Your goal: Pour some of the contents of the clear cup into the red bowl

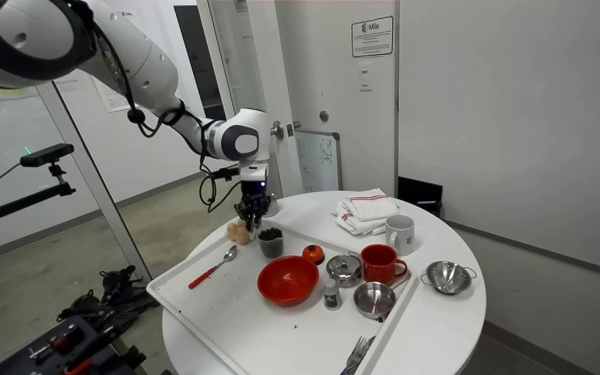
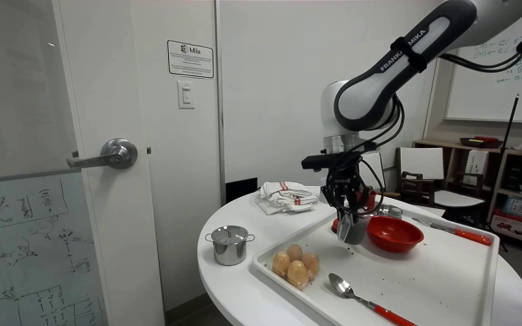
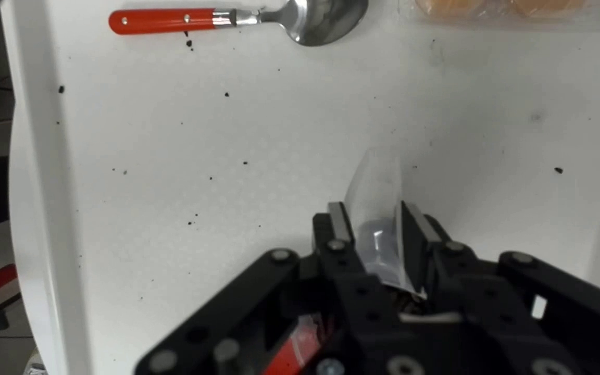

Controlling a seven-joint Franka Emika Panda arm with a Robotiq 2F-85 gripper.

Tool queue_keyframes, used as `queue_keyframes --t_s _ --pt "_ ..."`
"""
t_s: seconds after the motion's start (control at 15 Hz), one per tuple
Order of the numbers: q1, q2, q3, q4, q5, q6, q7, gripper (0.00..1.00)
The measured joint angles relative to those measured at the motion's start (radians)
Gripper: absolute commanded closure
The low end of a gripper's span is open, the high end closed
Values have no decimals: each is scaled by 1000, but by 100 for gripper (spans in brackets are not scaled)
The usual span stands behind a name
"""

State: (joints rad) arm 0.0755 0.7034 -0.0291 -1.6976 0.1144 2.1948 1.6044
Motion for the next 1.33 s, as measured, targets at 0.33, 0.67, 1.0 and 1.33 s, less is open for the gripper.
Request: queue_keyframes --t_s 0.33,0.67,1.0,1.33 --pt "-8 -85 1 -44 19 -18 -50 89" --pt "-85 -145 4 -85 120 -87 -206 90" --pt "-156 -146 4 -86 209 -202 -391 90" --pt "-171 -130 -5 -86 256 -261 -442 72"
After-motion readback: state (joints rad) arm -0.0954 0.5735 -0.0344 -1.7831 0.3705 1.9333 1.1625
